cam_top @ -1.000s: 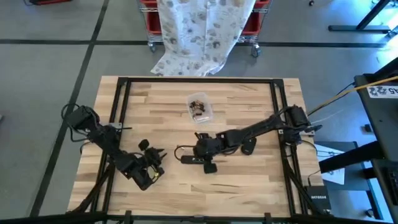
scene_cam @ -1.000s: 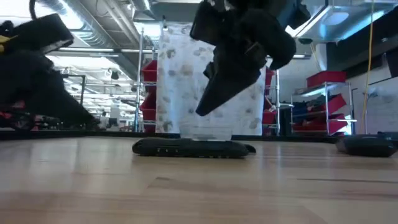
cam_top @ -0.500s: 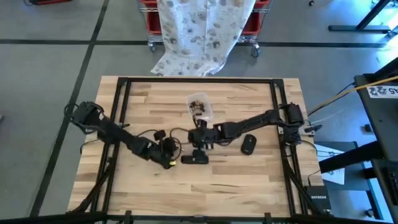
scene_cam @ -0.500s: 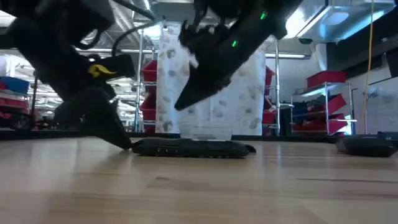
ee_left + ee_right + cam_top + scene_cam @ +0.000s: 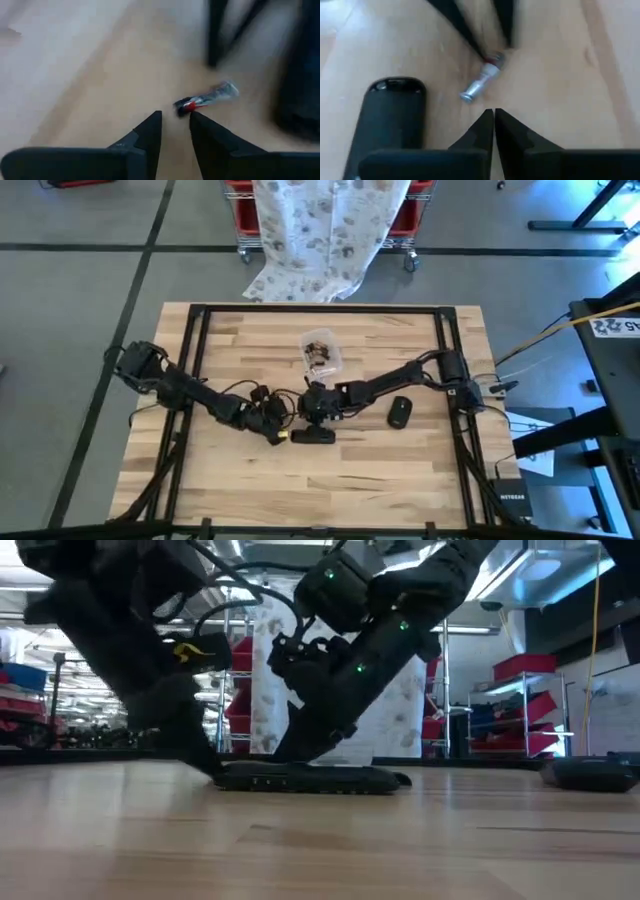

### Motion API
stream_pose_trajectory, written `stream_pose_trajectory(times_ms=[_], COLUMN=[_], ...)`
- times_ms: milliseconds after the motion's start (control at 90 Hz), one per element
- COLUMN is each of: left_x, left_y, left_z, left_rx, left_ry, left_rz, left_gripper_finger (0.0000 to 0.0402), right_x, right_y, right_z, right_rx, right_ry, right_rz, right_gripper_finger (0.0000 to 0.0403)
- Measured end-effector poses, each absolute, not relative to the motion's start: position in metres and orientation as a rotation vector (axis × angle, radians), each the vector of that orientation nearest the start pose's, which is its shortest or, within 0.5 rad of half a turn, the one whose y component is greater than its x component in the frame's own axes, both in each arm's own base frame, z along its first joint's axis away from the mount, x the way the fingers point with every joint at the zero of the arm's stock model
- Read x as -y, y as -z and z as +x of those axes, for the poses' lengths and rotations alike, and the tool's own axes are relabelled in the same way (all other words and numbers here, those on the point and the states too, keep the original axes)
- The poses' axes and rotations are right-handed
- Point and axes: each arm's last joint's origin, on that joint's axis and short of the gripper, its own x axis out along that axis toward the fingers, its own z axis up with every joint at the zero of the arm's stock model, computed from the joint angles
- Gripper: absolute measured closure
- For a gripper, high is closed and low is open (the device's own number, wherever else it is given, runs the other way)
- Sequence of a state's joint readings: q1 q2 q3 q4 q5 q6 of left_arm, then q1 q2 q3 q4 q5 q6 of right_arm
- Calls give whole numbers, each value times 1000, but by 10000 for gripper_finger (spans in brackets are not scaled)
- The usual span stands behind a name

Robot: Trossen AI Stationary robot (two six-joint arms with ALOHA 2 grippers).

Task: Insert battery
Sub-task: Insert the white battery into the remote control

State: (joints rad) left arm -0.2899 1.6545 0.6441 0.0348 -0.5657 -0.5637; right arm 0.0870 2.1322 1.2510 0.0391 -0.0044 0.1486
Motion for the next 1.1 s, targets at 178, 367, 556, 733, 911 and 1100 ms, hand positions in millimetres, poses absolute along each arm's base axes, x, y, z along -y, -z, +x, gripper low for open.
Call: stream_pose_trajectory(times_ms=[178,367,556,733,911,1100], left_x=[51,48,57,72,86,88], left_y=[-119,-122,-141,-150,-150,-147], left_z=[276,273,259,246,241,237], left_rx=[-718,-752,-791,-790,-790,-776], left_ry=[-508,-515,-537,-502,-456,-488], left_rz=[-133,-87,-72,-95,-83,-79], left_gripper_finger=[315,315,315,315,315,315], right_x=[-38,-38,-44,-43,-37,-18], right_y=[-102,-105,-127,-136,-123,-101], right_z=[428,427,426,434,448,454], right_rx=[-822,-822,-756,-713,-718,-773], right_ry=[-35,-118,-224,-268,-305,-311], right_rz=[126,96,-27,-153,-278,-308], right_gripper_finger=[398,398,389,318,257,258])
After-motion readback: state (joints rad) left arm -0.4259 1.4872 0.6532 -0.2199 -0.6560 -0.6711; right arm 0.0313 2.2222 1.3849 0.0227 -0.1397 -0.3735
